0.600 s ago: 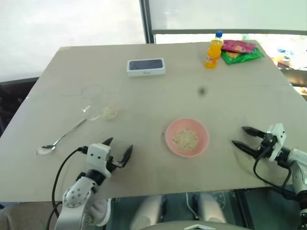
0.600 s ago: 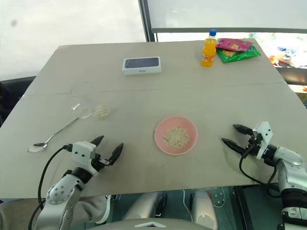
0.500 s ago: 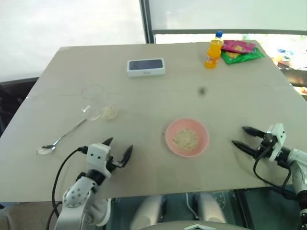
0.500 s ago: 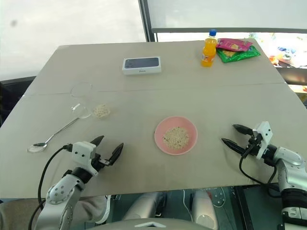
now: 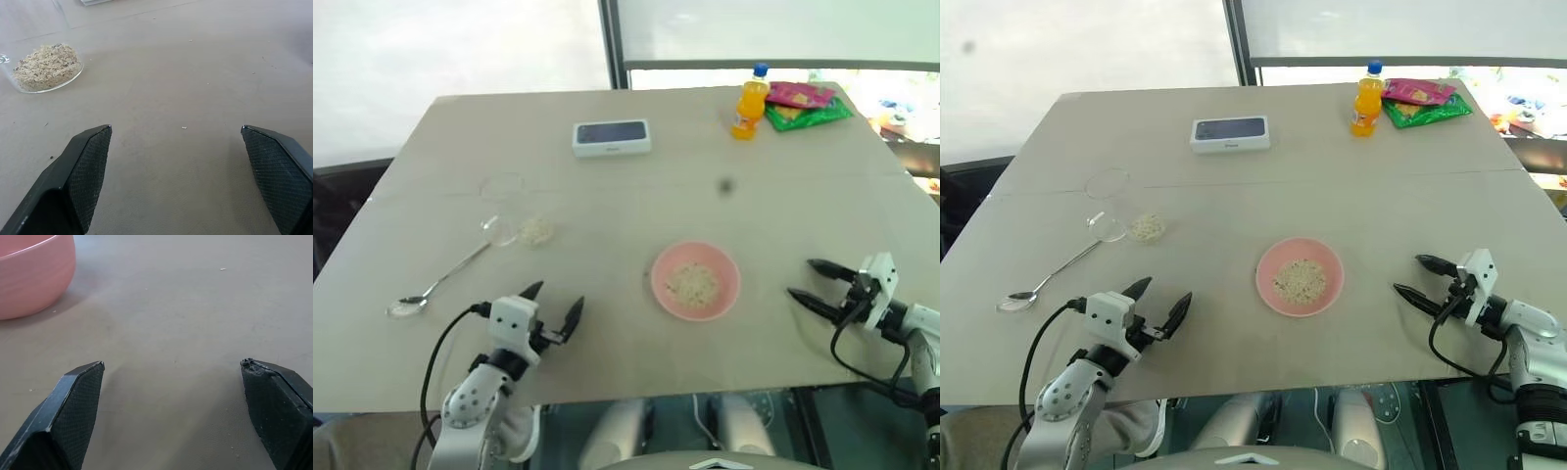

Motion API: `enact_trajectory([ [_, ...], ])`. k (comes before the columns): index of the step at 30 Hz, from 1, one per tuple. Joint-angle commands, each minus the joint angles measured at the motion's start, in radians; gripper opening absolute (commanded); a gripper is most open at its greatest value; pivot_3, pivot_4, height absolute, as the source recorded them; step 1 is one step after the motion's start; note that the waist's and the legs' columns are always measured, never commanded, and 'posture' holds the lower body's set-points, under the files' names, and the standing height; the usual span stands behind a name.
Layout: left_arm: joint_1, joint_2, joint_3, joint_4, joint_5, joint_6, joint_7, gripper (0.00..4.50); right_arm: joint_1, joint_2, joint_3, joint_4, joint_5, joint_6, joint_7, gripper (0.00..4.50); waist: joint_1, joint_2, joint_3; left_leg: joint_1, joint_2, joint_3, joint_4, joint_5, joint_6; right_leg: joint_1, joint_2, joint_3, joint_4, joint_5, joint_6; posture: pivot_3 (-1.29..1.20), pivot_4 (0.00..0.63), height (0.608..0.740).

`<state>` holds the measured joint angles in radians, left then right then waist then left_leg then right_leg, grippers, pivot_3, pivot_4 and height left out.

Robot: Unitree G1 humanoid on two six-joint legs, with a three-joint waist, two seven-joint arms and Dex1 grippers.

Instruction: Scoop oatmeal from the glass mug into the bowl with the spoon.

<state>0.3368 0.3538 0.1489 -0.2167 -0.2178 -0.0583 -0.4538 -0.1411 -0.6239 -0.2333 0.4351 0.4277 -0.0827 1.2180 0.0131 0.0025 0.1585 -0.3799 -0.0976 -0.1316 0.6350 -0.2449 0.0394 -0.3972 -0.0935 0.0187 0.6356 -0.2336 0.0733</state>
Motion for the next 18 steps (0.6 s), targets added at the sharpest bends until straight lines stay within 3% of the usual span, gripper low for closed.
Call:
enact_trajectory([
  [1,0.012,-0.005,-0.006,0.044,0.012,0.000,-0.001,4.38,-0.003,-0.013,-0.006,0.014,-0.007,-0.017,0.009,4.50,0.000,0.000,0.000,0.000,0.000,0.000,0.000,0.000,0.000,0.000,0.000,0.000,0.000,0.000,0.000,0.00,0.150,0.740],
  [9,0.001,-0.020,0.039,0.015,0.004,-0.010,0.041,4.38,0.003,-0.023,-0.015,-0.043,0.026,-0.015,0.049,4.50,0.001,0.000,0.000,0.000,0.000,0.000,0.000,0.000,0.000,0.000,0.000,0.000,0.000,0.000,0.000,0.00,0.150,0.740],
  [18,-0.057,0.028,0.229,-0.090,-0.026,0.167,0.186,4.38,-0.017,-0.158,-0.032,-0.502,0.282,0.336,0.110,4.50,0.003,-0.003,0.003,-0.006,0.000,-0.001,0.001,0.000,0.001,-0.006,0.000,-0.001,0.000,0.000,0.000,0.00,0.150,0.740],
])
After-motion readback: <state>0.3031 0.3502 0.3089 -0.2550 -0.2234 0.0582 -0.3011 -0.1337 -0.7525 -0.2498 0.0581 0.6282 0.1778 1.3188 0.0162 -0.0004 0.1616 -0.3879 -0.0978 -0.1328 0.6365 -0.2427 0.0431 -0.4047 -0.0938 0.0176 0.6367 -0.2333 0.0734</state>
